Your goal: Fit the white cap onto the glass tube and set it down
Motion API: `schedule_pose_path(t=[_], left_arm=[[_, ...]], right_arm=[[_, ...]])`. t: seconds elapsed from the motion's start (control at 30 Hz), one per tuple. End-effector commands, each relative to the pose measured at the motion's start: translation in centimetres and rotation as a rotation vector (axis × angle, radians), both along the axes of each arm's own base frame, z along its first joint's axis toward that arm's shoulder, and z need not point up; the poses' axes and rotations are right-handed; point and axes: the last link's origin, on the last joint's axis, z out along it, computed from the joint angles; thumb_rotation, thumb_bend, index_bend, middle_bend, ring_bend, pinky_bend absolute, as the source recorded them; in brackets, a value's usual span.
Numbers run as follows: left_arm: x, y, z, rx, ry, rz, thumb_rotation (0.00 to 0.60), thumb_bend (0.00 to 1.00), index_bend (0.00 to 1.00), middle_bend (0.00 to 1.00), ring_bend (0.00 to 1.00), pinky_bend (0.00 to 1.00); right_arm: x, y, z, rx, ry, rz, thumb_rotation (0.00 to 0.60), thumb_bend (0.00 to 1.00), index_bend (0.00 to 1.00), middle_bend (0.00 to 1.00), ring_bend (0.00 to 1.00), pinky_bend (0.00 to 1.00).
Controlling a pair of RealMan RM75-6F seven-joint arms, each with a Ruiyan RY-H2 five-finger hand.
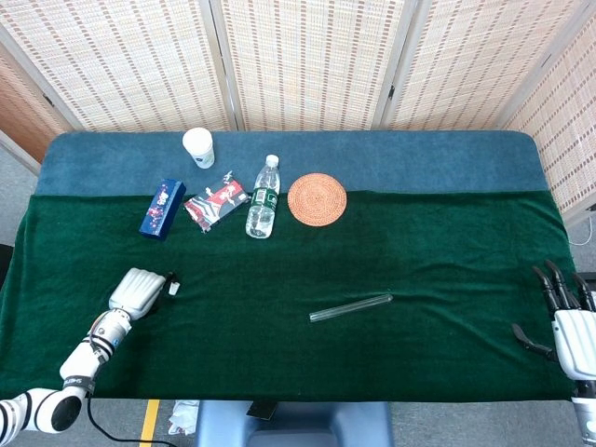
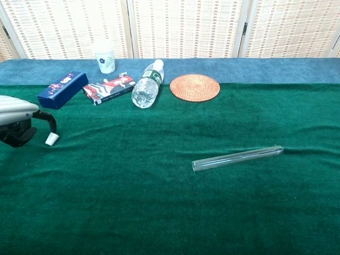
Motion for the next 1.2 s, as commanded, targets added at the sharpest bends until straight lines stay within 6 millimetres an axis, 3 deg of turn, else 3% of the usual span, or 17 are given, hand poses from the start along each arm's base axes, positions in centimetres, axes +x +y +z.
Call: schedule_pose_path(t=[0.03,0.43,0.87,0.93,1.07,1.2], left_arm=[[-0.1,-0.7,0.6,0.006,0.007,-0.008,0.6,0.8,0.34,0.96,0.83,0.74],[-0.3,-2.7,1.2,0.008,0.007,-0.014,0.6,0.8,0.35,0.96,0.83,0.74],[0.3,-2.2,1.8,0.046,-0.019,-0.037,0.6,0.79,0.33,0.96,0.83,0.74],[0.5,-2.1,2.0,0.072,-0.041,-0.058,0.6,0.71,0.32,0.96,0.83,0.74],[0.3,-1.9,1.8,0.095,-0.065,-0.101,0.6,0.39,0.32,0.96,0.83,0.74],[-0.2,-1.5,1.2,0.097,-0.072,-0.118,0.6,0.29,0.36,0.96,0.84,0.74]], right_arm=[[0.0,0.0,0.0,-0.001,-0.001,0.001,0.512,0.33,0.0,0.05,0.24,0.0],[0.0,0.0,0.0,0.0,-0.003,0.009,0.512,0.33,0.0,0.05,0.24,0.0],[0.0,0.3,0.1,-0.007,-0.011,0.014,0.509,0.33,0.0,0.05,0.24,0.0],[0.0,0.2,0.2,-0.008,-0.011,0.017,0.51,0.34,0.0,0.05,0.24,0.0],[0.1,0.2,0.2,-0.007,-0.01,0.022,0.512,0.34,0.0,0.05,0.24,0.0],[0.1,0.1,0.1,-0.003,-0.011,0.024,0.511,0.33,0.0,0.05,0.25,0.0]])
